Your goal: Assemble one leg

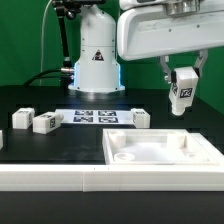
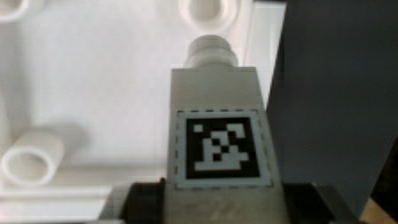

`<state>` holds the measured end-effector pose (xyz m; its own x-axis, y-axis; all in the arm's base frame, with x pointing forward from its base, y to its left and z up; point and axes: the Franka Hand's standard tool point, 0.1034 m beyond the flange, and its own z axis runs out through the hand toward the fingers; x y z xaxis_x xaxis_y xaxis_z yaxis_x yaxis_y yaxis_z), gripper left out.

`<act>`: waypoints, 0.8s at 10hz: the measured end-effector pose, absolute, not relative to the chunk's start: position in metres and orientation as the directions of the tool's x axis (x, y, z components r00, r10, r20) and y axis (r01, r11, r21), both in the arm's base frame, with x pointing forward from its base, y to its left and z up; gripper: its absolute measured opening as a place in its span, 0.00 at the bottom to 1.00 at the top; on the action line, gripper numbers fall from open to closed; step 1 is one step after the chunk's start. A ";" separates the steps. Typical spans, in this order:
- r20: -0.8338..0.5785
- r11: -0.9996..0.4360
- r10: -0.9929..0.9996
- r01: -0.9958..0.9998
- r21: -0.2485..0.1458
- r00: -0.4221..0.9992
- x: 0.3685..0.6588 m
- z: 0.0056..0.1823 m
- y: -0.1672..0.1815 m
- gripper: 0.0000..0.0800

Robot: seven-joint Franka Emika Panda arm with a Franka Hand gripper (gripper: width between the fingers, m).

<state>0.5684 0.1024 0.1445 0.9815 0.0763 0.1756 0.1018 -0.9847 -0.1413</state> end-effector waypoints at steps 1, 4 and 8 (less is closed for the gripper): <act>0.246 -0.986 0.065 0.100 -0.133 0.967 0.577 0.149 0.103 0.37; 0.408 -0.990 0.048 0.098 -0.103 0.912 0.576 0.144 0.097 0.37; 0.455 -0.990 0.040 0.096 -0.102 0.890 0.604 0.135 0.093 0.37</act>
Offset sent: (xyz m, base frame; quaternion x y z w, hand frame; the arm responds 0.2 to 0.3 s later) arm 0.0000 0.0000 0.0000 0.0000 0.1296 0.0000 0.9916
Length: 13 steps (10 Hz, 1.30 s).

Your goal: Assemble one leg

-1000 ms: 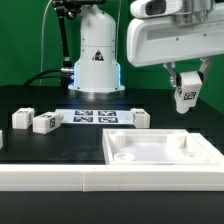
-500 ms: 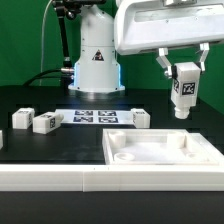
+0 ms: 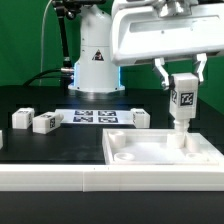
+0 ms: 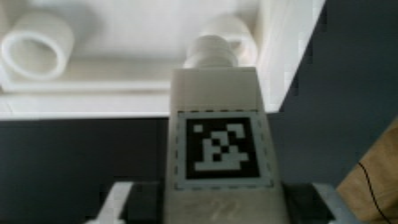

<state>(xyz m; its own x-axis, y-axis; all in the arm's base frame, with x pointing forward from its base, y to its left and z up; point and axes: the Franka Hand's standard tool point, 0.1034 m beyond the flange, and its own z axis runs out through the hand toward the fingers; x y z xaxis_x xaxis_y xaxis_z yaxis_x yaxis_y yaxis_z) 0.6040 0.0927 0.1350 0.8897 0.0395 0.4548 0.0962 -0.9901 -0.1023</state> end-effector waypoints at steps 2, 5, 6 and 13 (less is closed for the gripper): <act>0.458 -0.989 0.036 0.097 -0.111 0.888 0.615 0.130 0.099 0.37; 0.445 -0.987 0.042 0.106 -0.119 0.894 0.617 0.114 0.110 0.37; 0.444 -0.987 0.045 0.108 -0.119 0.895 0.616 0.108 0.112 0.37; 0.464 -0.987 0.046 0.111 -0.113 0.884 0.616 0.085 0.111 0.37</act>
Offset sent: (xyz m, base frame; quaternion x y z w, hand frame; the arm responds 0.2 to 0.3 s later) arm 0.0145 0.0066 -0.0132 -0.0104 0.0043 0.0069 0.9999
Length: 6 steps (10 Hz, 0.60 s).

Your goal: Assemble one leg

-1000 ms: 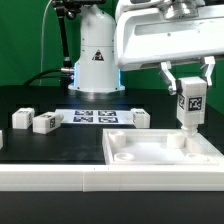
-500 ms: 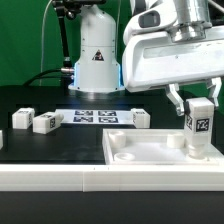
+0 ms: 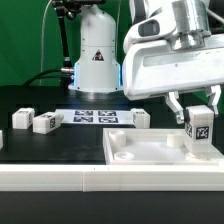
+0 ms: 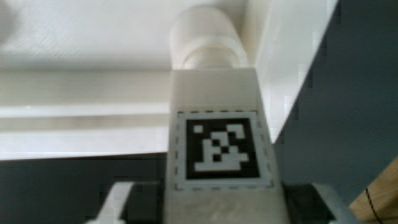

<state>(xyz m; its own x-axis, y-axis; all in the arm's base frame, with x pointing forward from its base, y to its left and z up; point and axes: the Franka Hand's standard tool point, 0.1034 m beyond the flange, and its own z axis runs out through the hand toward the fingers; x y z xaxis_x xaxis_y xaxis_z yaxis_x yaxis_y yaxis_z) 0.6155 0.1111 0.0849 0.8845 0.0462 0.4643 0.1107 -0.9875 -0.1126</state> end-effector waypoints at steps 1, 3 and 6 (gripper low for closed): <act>0.473 -0.988 0.051 0.115 -0.107 0.879 0.616 0.082 0.108 0.37; 0.530 -0.988 0.049 0.119 -0.098 0.847 0.620 0.081 0.114 0.37; 0.557 -0.989 0.044 0.116 -0.094 0.830 0.619 0.081 0.115 0.45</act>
Offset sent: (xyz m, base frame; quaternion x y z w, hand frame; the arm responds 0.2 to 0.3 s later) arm -0.0173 0.0078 -0.0255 -0.0207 0.0119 0.0252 0.9994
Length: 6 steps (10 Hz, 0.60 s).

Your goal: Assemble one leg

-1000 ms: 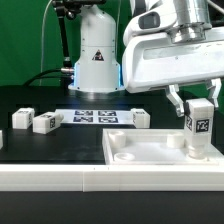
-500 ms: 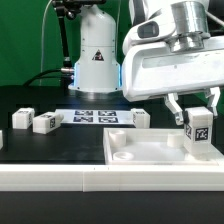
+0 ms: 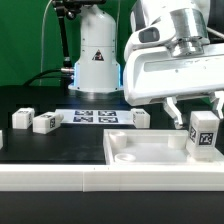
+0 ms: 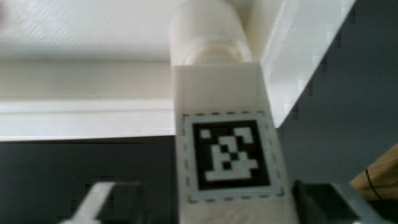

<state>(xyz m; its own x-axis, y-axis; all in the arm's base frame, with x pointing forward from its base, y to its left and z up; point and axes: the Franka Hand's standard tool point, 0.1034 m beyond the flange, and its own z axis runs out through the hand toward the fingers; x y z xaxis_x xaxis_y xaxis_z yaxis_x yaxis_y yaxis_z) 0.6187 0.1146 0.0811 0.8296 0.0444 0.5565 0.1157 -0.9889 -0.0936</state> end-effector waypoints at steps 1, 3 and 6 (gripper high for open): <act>0.557 -0.989 0.044 0.116 -0.094 0.830 0.619 0.081 0.115 0.66; 0.557 -0.989 0.044 0.116 -0.094 0.830 0.619 0.081 0.115 0.78; 0.556 -0.989 0.045 0.116 -0.093 0.830 0.619 0.082 0.115 0.81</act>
Offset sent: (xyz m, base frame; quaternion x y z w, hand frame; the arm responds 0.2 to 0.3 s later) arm 0.0000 0.0000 0.0000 0.0000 0.0000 0.0000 1.0000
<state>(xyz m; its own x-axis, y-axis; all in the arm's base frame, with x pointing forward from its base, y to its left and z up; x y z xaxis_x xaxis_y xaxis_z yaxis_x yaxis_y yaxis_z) 0.6190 0.1146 0.0817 0.8302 0.0451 0.5556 0.1163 -0.9888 -0.0935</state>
